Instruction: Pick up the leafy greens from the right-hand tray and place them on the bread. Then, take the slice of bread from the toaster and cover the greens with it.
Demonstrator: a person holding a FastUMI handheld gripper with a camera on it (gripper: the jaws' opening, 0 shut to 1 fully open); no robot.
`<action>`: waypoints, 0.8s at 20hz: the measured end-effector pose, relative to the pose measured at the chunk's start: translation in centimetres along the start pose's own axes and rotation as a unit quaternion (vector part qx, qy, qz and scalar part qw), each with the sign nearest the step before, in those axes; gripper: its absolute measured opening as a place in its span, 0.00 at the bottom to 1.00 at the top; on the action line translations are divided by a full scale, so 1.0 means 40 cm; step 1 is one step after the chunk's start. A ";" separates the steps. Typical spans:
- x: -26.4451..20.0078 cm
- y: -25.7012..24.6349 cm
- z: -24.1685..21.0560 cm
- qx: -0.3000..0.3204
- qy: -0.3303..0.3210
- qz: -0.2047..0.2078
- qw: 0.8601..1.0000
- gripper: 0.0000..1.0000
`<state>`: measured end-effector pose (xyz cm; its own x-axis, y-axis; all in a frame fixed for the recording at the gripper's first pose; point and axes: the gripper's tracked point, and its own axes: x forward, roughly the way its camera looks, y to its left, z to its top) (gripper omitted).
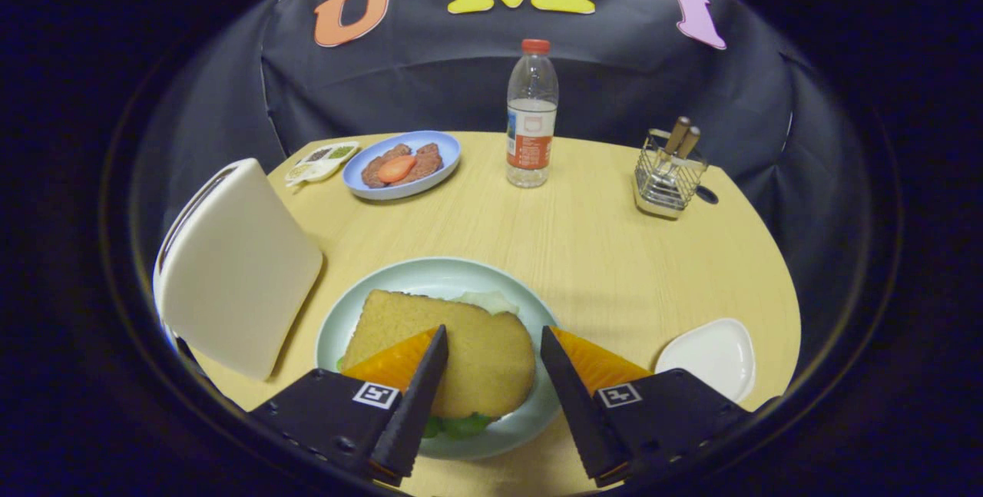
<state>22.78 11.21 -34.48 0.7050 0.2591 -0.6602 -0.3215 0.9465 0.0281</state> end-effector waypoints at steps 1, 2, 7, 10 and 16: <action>-0.017 0.008 0.015 0.003 -0.010 -0.001 1.000 0.81; -0.042 0.008 0.026 0.000 -0.022 -0.006 1.000 0.85; -0.213 0.017 0.091 0.022 -0.076 -0.032 0.996 0.94; -0.355 0.015 0.146 0.035 -0.126 -0.049 0.990 0.95; -0.691 0.015 0.263 0.035 -0.248 -0.080 0.965 0.95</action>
<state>9.75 6.65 -8.34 0.9636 0.1520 -0.2199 -0.1519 0.9882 0.0172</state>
